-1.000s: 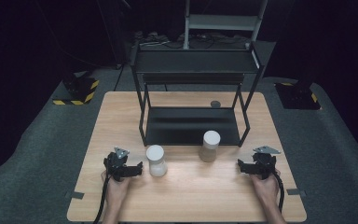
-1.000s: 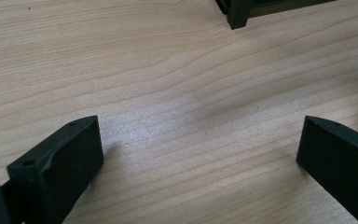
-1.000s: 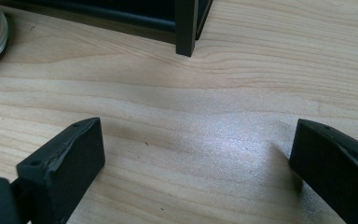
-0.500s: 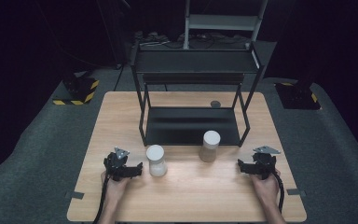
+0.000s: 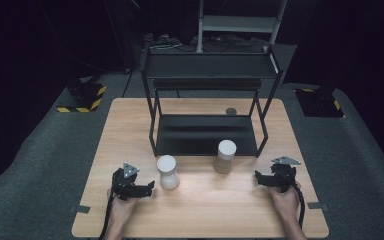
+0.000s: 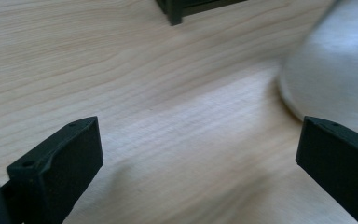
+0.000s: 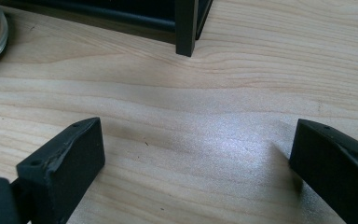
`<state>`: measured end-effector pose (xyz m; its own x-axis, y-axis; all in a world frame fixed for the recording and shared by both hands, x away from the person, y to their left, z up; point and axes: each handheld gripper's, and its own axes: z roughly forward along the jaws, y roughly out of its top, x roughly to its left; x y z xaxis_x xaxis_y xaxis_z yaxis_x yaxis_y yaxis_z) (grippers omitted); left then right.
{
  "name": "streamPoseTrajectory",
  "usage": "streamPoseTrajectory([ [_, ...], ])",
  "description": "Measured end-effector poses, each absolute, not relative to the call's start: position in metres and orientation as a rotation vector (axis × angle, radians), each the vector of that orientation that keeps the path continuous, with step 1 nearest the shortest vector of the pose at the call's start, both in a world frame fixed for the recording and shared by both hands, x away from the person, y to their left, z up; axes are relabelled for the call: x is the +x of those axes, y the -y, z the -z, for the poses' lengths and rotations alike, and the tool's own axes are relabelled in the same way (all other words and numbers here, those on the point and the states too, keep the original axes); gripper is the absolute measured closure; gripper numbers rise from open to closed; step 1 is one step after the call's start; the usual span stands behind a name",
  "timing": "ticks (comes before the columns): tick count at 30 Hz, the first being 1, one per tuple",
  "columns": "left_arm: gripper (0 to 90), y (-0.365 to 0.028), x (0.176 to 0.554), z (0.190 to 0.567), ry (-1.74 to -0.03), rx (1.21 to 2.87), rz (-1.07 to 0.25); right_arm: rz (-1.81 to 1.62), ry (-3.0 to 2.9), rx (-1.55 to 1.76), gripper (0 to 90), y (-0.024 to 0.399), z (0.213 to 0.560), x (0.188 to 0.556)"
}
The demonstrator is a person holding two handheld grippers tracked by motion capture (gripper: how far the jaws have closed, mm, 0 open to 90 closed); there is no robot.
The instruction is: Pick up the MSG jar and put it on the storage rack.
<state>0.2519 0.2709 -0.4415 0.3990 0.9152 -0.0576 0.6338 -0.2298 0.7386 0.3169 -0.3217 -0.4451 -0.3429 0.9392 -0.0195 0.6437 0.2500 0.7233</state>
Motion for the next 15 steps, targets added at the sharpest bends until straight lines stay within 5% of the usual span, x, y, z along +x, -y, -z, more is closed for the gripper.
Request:
streamPoseTrajectory([
  [15, 0.6, -0.263, 0.245, 0.445, -1.168, 1.974, -0.409, -0.872, -2.075, 1.439, 2.4, 0.322, 0.445, 0.317],
])
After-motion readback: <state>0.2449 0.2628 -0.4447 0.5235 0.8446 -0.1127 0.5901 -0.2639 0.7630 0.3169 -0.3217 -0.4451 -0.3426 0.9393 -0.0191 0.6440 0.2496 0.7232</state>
